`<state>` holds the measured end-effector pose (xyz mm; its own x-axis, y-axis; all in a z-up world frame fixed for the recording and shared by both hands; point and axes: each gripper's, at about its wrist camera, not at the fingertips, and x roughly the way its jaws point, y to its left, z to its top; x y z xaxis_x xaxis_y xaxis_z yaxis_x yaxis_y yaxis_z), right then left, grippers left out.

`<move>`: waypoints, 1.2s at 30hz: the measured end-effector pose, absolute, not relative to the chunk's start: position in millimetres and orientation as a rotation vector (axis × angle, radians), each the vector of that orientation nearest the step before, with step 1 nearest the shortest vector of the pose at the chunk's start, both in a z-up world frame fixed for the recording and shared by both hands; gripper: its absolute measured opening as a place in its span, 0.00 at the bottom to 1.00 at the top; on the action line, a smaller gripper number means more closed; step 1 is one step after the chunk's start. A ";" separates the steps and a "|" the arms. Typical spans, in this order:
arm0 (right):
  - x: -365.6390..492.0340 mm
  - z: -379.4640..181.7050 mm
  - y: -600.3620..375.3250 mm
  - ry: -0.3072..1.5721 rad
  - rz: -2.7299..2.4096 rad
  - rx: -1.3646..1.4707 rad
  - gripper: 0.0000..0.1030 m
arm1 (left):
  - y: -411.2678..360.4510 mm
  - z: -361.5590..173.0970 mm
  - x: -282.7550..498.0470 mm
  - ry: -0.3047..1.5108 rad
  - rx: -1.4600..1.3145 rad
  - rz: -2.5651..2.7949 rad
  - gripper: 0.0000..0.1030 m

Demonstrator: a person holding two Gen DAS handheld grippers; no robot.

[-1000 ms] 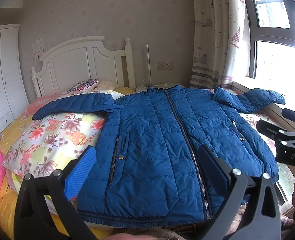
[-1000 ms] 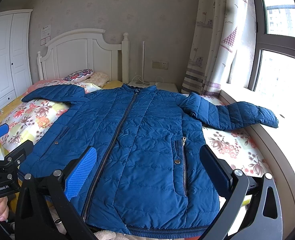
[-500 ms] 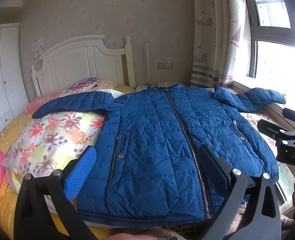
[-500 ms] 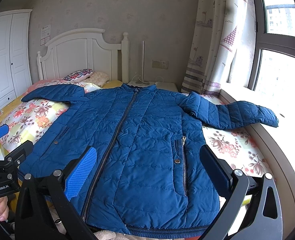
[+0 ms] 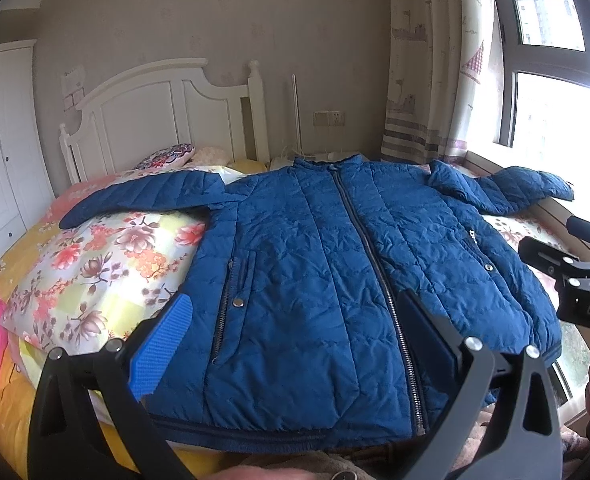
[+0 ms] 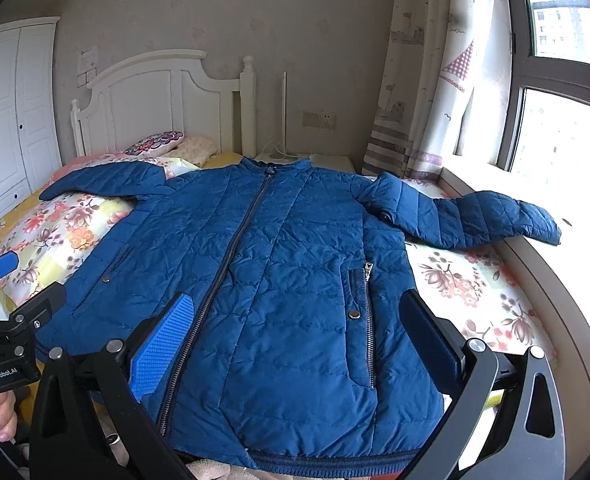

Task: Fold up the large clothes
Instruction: 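Grasp the jacket sleeve with the right gripper and lift it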

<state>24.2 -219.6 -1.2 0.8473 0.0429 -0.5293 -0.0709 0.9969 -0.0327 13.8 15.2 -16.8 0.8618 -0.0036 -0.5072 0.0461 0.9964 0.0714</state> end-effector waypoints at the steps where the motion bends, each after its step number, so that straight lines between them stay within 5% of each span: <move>1: 27.0 -3.3 -221.6 0.561 0.054 -0.049 0.96 | 15.1 -16.7 18.5 0.543 0.078 -0.032 0.98; 10: 110.2 -32.9 -289.5 0.683 0.001 0.039 0.96 | 5.0 -49.6 147.9 0.744 0.162 -0.049 0.98; 18: 249.6 -74.0 -446.1 0.815 -0.332 0.328 0.96 | 0.7 -92.6 285.9 0.861 0.171 0.056 0.98; 26: 317.2 -91.5 -523.9 0.794 -0.508 0.408 0.96 | 19.4 -116.9 301.0 0.914 0.053 0.008 0.98; 28: 324.5 -90.1 -528.6 0.760 -0.504 0.409 0.85 | 20.0 -118.3 300.9 0.914 0.047 0.005 0.98; 30: 328.3 -85.1 -529.6 0.725 -0.516 0.423 0.52 | 19.0 -119.2 300.0 0.917 0.047 0.006 0.98; 32: 330.8 -77.0 -530.4 0.649 -0.512 0.460 0.34 | 19.0 -119.6 299.7 0.920 0.040 0.003 0.98; 36: 336.6 -40.0 -475.6 0.544 -0.386 0.355 0.24 | 19.2 -120.1 302.3 0.925 0.029 -0.003 0.98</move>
<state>336.6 -475.6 -40.0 0.7877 -0.2585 -0.5593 0.4425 0.8690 0.2216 302.3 19.2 -120.1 0.6015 0.0101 -0.7988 0.0145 0.9996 0.0236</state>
